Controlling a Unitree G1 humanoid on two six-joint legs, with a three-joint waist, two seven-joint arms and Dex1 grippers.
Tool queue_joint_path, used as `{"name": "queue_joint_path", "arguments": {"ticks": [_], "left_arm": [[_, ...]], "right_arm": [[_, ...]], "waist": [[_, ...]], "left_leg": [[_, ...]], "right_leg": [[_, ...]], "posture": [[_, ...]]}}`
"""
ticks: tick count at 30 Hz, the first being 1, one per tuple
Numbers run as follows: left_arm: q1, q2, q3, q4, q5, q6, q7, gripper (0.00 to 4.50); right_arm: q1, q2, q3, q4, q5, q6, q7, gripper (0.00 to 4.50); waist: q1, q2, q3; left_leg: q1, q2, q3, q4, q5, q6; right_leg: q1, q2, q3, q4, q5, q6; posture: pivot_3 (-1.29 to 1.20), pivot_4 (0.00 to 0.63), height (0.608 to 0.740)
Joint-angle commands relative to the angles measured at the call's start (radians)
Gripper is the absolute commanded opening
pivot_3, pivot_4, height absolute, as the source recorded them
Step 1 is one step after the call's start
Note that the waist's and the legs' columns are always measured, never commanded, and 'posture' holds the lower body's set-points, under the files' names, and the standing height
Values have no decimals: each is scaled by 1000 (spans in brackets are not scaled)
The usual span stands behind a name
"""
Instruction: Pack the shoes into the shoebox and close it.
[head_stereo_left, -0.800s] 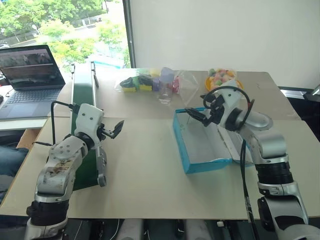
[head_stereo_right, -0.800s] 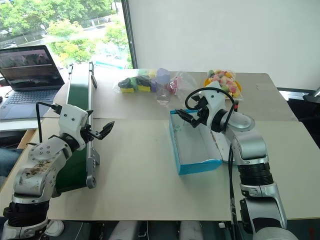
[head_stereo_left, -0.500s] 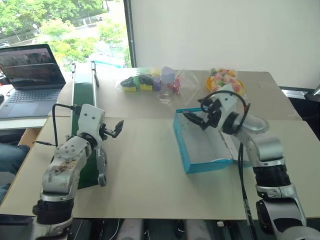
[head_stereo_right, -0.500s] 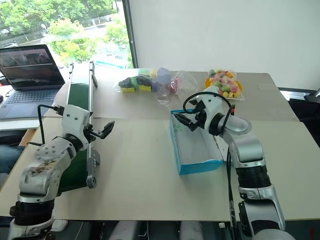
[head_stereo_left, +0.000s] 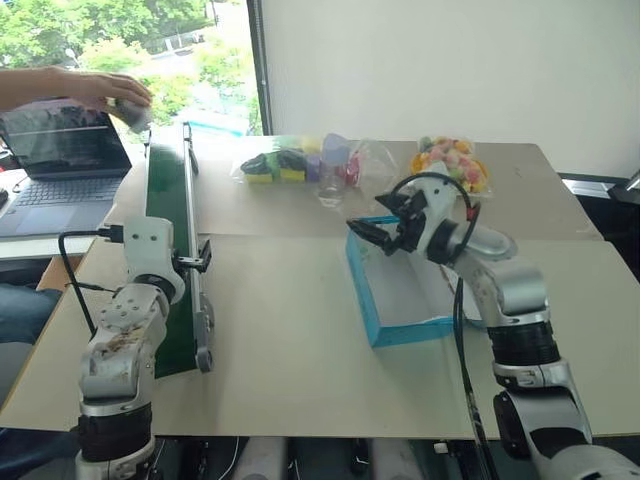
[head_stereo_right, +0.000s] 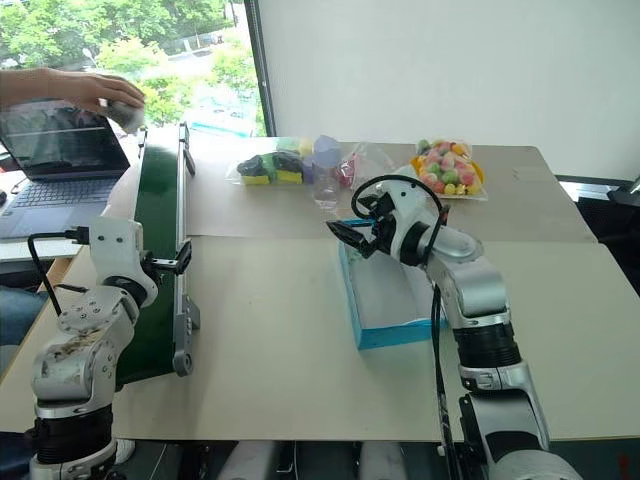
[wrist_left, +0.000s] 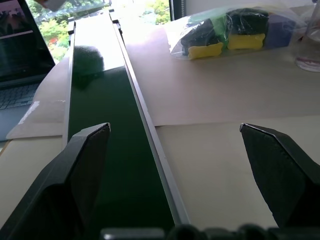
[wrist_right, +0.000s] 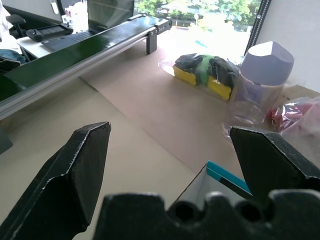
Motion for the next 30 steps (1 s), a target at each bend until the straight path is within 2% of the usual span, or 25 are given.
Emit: {"name": "queue_joint_path", "arguments": {"ticks": [1,12,20,30], "left_arm": [[-9,-8,-6,-51,23,-25,25,4475],[-63,-102,33,-4,73,-7,171,4475],[-168,-91,49,182,89,-26,203,4475],[-273,-68,112,385,51,-67,188,4475]], "right_arm": [[-5,-3,-4,-28,26,1,25,4500],[11,23,8,-71,22,14,3,4500],[-26,70,35,-67,30,27,24,4500],[-71,52,55,-25,-4,-2,38,4500]], "waist": [[-1,0,0],[-3,0,0],[-3,0,0],[-3,0,0]], "left_leg": [[0,0,0,0,0,0],[0,0,2,0,1,1],[0,1,3,0,1,2],[0,1,6,0,2,3]], "right_leg": [[0,0,1,0,0,0],[-1,0,3,0,1,0],[-2,3,4,1,1,0],[-3,3,8,1,2,0]], "posture": [[0,150,740],[0,150,740],[0,150,740],[0,150,740]]}}
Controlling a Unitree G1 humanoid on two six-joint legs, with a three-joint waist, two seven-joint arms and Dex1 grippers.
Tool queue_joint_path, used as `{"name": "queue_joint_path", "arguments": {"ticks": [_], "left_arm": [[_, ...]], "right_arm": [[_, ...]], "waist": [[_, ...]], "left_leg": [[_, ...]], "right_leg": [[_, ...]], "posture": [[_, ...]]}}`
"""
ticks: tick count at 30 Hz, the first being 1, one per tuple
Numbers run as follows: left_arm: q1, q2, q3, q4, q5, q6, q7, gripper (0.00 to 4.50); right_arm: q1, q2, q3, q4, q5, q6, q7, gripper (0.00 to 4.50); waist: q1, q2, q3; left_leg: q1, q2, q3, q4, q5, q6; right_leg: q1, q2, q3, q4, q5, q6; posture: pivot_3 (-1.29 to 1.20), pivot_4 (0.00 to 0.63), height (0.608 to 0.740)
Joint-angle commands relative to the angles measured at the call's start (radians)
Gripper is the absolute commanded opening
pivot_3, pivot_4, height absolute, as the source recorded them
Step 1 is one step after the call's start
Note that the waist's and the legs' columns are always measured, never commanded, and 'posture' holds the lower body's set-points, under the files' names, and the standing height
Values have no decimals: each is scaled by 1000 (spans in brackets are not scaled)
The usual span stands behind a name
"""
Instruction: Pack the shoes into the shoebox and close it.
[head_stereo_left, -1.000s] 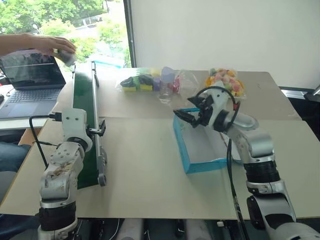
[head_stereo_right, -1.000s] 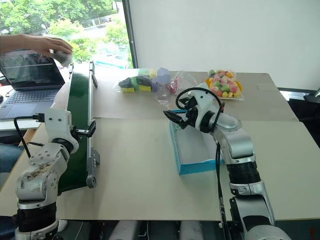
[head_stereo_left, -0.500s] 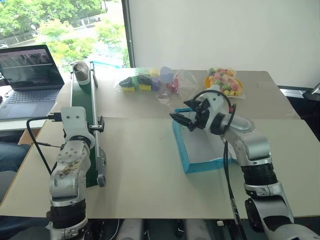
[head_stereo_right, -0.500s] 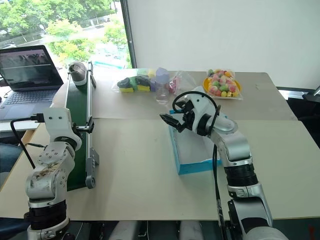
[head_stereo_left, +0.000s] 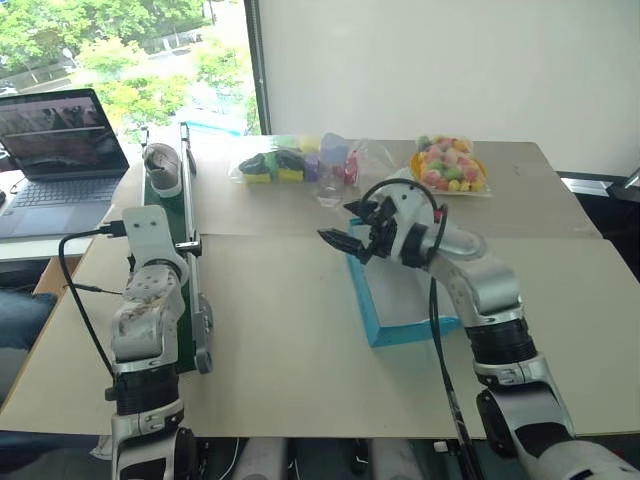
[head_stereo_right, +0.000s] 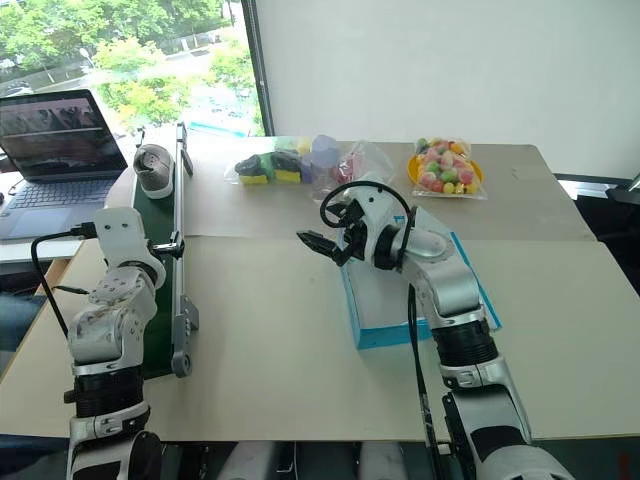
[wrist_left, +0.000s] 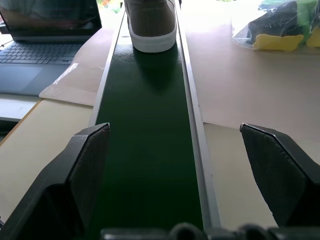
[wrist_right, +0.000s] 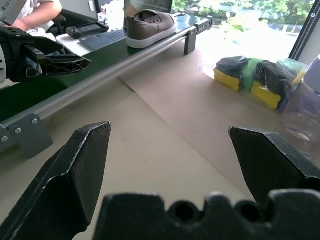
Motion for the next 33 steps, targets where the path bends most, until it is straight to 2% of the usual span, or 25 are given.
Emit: {"name": "queue_joint_path", "arguments": {"ticks": [1,11,20,23,27,33], "left_arm": [[-59,29,40,54,-7,-66,1,4475],[-141,45,65,235,-12,-163,3,4475],[-151,29,74,316,-51,-112,-5,4475],[-147,12,75,314,-91,-55,-27,3862],[-146,-1,84,283,-114,-52,-24,2723],[-168,8,82,229,-116,-90,-22,2554]], "right_arm": [[-31,-8,-26,-24,8,-24,-2,4500],[-6,-24,-37,-61,12,-8,-27,4500],[-6,-39,-44,-92,21,15,-42,4500],[-18,-41,-46,-105,26,29,-49,4500],[-25,-45,-45,-106,24,31,-53,4500],[-22,-50,-48,-109,26,37,-55,4500]], "waist": [[0,0,0],[0,0,0],[0,-1,0],[1,-1,0],[7,-1,0],[11,-1,0]], "left_leg": [[0,0,0,0,0,0],[0,0,3,0,0,0],[1,1,6,0,-1,-1],[1,1,7,0,-1,-1],[2,1,7,0,-1,-2],[2,2,9,0,-2,-4]], "right_leg": [[0,0,0,0,0,0],[-1,0,3,0,1,0],[-1,0,5,0,3,0],[-2,0,5,0,3,0],[-1,0,6,0,4,0],[-1,0,6,0,6,0]], "posture": [[0,150,740],[0,150,740],[0,150,740],[0,150,740],[0,150,740],[0,150,740]]}}
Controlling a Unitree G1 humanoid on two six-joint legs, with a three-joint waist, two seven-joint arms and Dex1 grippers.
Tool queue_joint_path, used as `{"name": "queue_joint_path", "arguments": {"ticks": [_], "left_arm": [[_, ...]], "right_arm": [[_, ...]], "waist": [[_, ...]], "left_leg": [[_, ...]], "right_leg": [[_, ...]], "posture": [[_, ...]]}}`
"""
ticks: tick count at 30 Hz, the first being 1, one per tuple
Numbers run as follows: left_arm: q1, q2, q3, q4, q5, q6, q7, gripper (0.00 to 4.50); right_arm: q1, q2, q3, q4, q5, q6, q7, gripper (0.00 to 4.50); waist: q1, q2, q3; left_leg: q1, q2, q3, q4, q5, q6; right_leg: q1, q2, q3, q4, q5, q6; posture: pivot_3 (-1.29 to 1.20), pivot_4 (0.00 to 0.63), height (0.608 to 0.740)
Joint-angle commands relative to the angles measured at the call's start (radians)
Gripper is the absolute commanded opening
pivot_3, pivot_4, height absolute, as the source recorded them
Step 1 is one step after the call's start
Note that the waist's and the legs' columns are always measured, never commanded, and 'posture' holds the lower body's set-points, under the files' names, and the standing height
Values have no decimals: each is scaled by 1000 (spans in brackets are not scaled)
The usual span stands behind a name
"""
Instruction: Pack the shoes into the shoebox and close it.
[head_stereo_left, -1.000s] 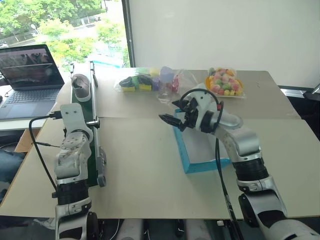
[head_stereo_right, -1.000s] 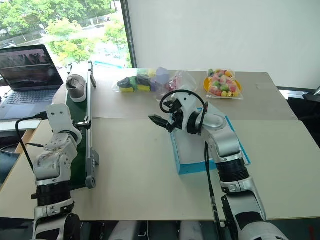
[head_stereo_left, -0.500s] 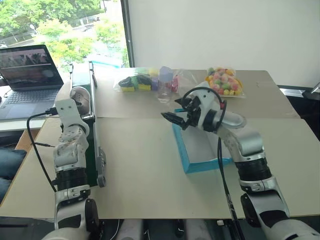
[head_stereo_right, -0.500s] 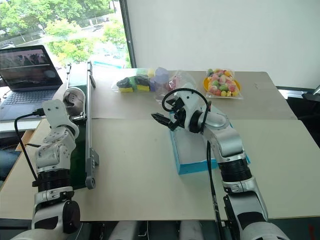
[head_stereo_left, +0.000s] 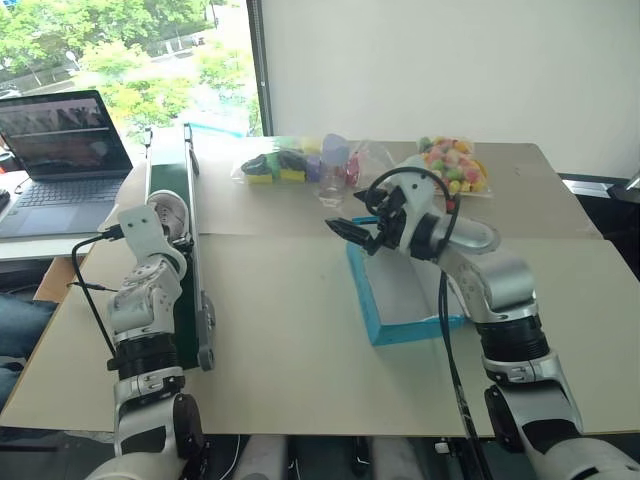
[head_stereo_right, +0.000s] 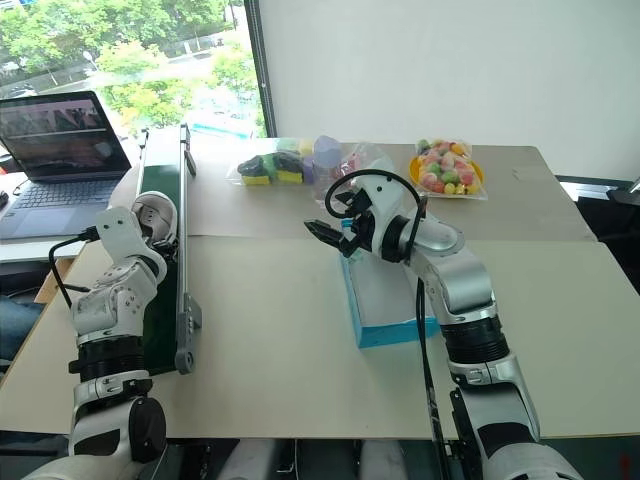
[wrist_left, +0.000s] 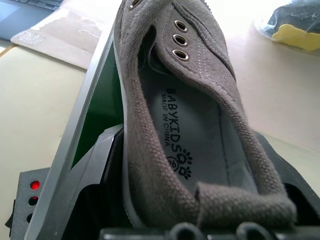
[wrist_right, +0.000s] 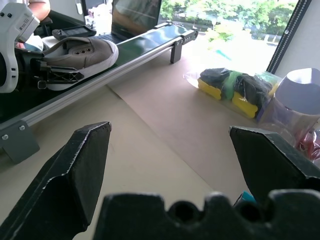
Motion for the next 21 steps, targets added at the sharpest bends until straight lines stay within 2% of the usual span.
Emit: {"name": "queue_joint_path", "arguments": {"ticks": [1,6,12,14,21], "left_arm": [[-34,14,-27,-80,-1,-58,-15,2520],[-76,-1,-162,-225,-48,-96,-161,2520],[-50,-24,-357,-431,-106,-19,-312,2520],[-44,-38,-391,-484,-130,16,-327,2520],[-64,-89,-513,-600,-169,109,-361,2520]], "right_arm": [[-18,-8,-34,-43,19,2,-7,4500],[-64,91,-165,5,151,143,-103,4500],[-140,196,-347,61,310,307,-264,4500],[-161,209,-378,66,339,323,-295,4500],[-178,205,-406,106,359,309,-352,4500]], "waist": [[-1,0,0],[-1,-1,0],[11,-1,0],[11,-1,0],[-4,-1,0]], "left_leg": [[0,0,0,0,0,0],[-3,0,1,0,1,1],[-5,-1,2,0,3,5],[-5,-1,3,0,3,5],[-5,0,4,0,3,6]], "right_leg": [[0,0,0,0,0,0],[-2,0,1,-1,0,0],[-2,-1,3,-3,5,-8],[-3,0,3,-2,1,-2],[-3,2,4,-2,1,-1]], "posture": [[0,150,740],[0,150,740],[0,150,740],[0,150,740],[0,150,740]]}}
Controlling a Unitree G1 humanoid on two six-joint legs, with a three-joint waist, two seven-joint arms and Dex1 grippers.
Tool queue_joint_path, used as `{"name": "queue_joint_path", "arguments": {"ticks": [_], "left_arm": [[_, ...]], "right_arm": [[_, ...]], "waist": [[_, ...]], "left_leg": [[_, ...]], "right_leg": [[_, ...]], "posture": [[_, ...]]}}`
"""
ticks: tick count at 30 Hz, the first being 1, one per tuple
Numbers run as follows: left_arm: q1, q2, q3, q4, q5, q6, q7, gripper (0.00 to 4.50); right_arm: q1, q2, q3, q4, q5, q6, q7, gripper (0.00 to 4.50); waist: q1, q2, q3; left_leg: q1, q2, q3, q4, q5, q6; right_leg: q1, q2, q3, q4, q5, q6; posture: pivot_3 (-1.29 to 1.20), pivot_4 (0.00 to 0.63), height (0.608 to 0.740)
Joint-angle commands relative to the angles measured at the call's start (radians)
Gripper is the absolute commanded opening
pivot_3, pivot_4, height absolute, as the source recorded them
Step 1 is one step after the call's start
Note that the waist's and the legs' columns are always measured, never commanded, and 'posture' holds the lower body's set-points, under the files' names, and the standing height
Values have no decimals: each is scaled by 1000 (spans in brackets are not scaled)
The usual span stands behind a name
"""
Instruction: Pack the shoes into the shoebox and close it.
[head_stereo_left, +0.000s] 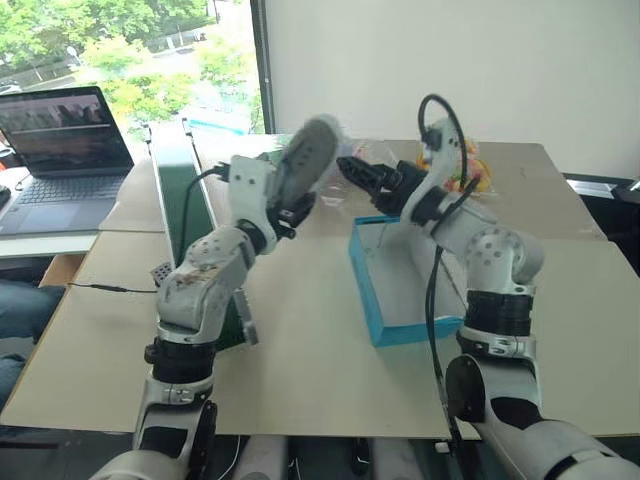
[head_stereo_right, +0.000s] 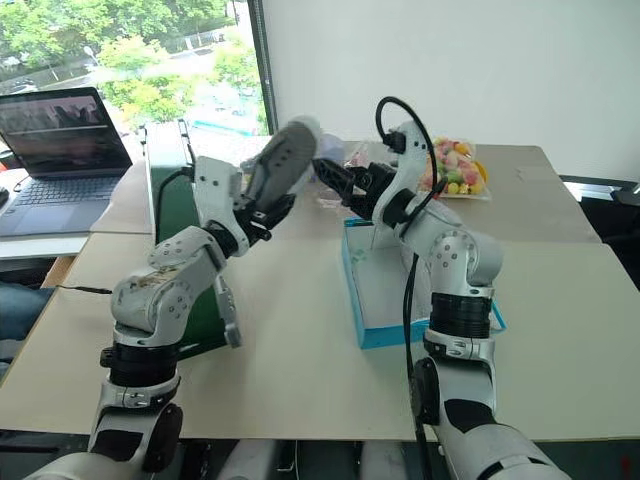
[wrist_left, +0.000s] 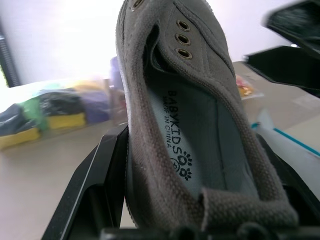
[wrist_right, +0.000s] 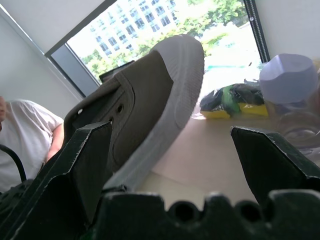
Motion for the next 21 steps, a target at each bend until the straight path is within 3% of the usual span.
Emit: {"name": "queue_joint_path", "arguments": {"ticks": [1,4,7,16,20,21], "left_arm": [[-46,-18,-54,-90,-38,25,-38,2520],[-42,-25,-70,-93,-40,41,-43,2520],[-24,-17,-70,-105,-35,53,-41,2518],[26,54,19,-120,8,169,44,2518],[53,106,73,-143,47,227,97,2518],[58,119,84,-156,48,235,99,2975]], "right_arm": [[-24,-13,-30,14,18,-28,-21,4500],[-39,-16,-44,29,26,-42,-32,4500],[-44,-9,-57,33,37,-57,-40,3801],[-37,0,-38,27,44,-67,-42,809],[-37,0,-30,31,50,-72,-42,546],[-37,0,-26,32,51,-74,-41,539]], "waist": [[-5,0,0],[-11,0,0],[-13,0,0],[-14,0,0],[-15,0,0],[-15,0,0]], "left_leg": [[0,0,0,0,0,0],[0,0,1,0,0,1],[1,0,1,0,0,1],[1,0,1,0,0,1],[2,1,1,0,0,1],[2,1,1,0,0,1]], "right_leg": [[0,0,0,0,0,0],[0,0,1,0,0,0],[0,1,1,0,0,0],[0,2,3,0,0,0],[0,2,3,1,0,0],[0,2,3,1,0,0]], "posture": [[0,150,740],[0,150,740],[0,150,740],[0,150,740],[0,150,740],[0,150,740]]}}
